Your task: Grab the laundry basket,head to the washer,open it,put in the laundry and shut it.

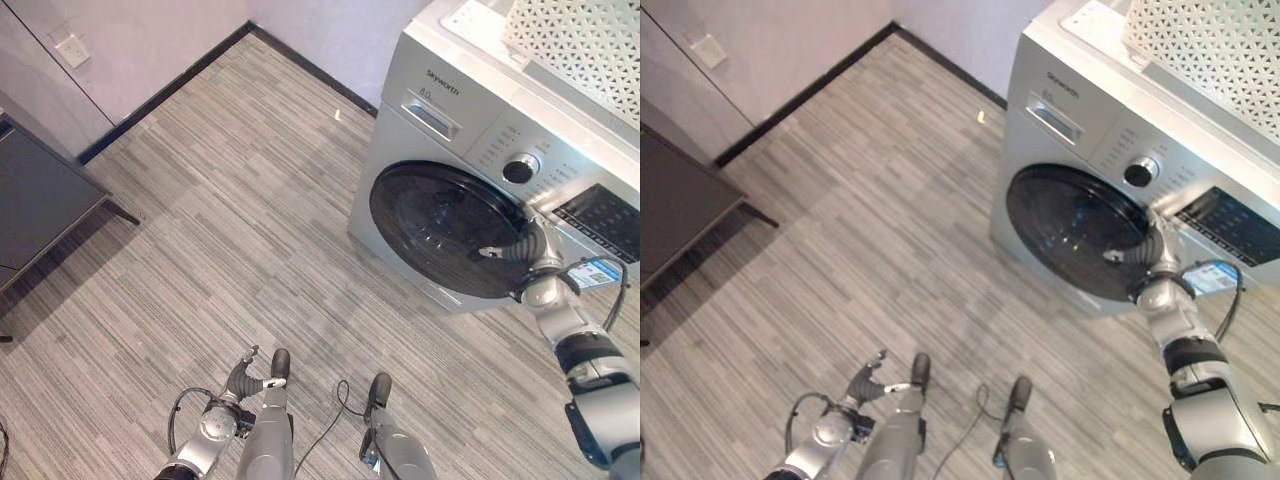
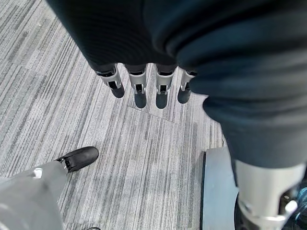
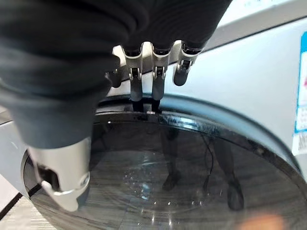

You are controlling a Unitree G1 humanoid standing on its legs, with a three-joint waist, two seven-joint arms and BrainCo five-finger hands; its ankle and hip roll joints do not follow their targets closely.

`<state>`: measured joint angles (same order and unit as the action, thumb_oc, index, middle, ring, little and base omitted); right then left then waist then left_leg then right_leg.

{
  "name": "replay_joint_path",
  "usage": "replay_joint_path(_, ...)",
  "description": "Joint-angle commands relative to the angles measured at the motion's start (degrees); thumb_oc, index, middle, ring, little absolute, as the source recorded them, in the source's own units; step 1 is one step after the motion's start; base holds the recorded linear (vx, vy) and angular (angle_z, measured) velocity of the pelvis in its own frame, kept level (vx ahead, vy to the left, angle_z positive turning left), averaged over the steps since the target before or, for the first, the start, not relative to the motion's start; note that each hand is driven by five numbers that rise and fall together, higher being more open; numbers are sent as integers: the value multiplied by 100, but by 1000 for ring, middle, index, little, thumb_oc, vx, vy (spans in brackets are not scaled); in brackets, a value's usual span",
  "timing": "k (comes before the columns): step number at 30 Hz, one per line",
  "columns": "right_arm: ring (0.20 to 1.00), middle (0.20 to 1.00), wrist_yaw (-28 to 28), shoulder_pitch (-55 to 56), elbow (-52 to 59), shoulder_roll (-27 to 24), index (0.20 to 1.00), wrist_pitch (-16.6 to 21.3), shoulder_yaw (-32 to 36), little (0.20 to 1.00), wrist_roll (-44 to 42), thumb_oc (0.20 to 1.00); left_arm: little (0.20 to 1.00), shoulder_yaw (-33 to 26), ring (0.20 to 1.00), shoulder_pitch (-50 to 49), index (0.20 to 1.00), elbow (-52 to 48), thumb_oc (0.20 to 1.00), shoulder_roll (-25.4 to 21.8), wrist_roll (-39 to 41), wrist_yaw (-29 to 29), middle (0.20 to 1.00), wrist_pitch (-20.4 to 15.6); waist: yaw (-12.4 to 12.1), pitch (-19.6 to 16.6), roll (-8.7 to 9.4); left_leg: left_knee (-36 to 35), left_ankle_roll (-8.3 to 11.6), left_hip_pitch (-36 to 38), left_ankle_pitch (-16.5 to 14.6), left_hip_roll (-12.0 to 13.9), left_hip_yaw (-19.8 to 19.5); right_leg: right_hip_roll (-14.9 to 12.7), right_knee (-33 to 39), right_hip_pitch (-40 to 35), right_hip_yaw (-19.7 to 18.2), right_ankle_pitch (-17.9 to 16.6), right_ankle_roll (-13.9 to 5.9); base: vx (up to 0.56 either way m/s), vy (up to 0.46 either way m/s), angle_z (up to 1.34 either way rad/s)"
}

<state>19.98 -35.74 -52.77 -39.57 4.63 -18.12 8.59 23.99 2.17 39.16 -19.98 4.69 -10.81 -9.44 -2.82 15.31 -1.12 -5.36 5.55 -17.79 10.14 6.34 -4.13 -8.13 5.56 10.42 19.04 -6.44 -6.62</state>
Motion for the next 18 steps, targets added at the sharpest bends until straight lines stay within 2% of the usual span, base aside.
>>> replay_joint_path(1,1000,1000,-627,60,-948,172,1000,-239,-464,1000,-282,1000,1000,243,1000,276,1000,-193,1000,-85,67,47,1000,-196,-343,210,-127,36,-159,411,-831,-230,34,-317,-56,130,-258,395,-120,0,0,0)
replay_joint_path(4,1000,1000,-770,171,-988,568,1000,-124,-480,1000,-540,1000,1000,257,1000,229,1000,-294,1000,-129,21,148,1000,-184,-410,233,-186,36,-166,441,-839,-247,48,-338,-56,107,-248,387,-125,-3,1,-1)
replay_joint_path(6,1000,1000,-769,170,-990,571,1000,-123,-481,1000,-541,1000,1000,256,1000,228,1000,-296,1000,-132,22,149,1000,-183,-411,233,-183,36,-166,442,-839,-247,50,-338,-56,107,-249,387,-125,-7,10,-4)
replay_joint_path(7,1000,1000,-914,305,-890,841,1000,-56,-559,1000,-690,1000,1000,231,1000,213,1000,-303,1000,-137,-14,171,1000,-164,-447,231,-198,36,-170,473,-852,-251,73,-348,-56,79,-231,388,-124,0,0,0)
replay_joint_path(9,1000,1000,-1065,613,-453,1059,1000,72,-642,1000,-805,1000,1000,139,1000,127,1000,-376,1000,-166,-73,215,1000,-170,-466,237,-193,36,-170,540,-881,-243,97,-354,-56,21,-208,393,-126,12,-10,-7)
replay_joint_path(18,1000,1000,-1325,793,-373,1260,1000,79,-677,1000,-1031,1000,1000,-9,1000,-8,1000,-554,1000,-275,-112,194,1000,-164,-511,296,-194,36,-183,480,-867,-281,89,-387,-56,97,-221,357,-138,1,-1,-1)
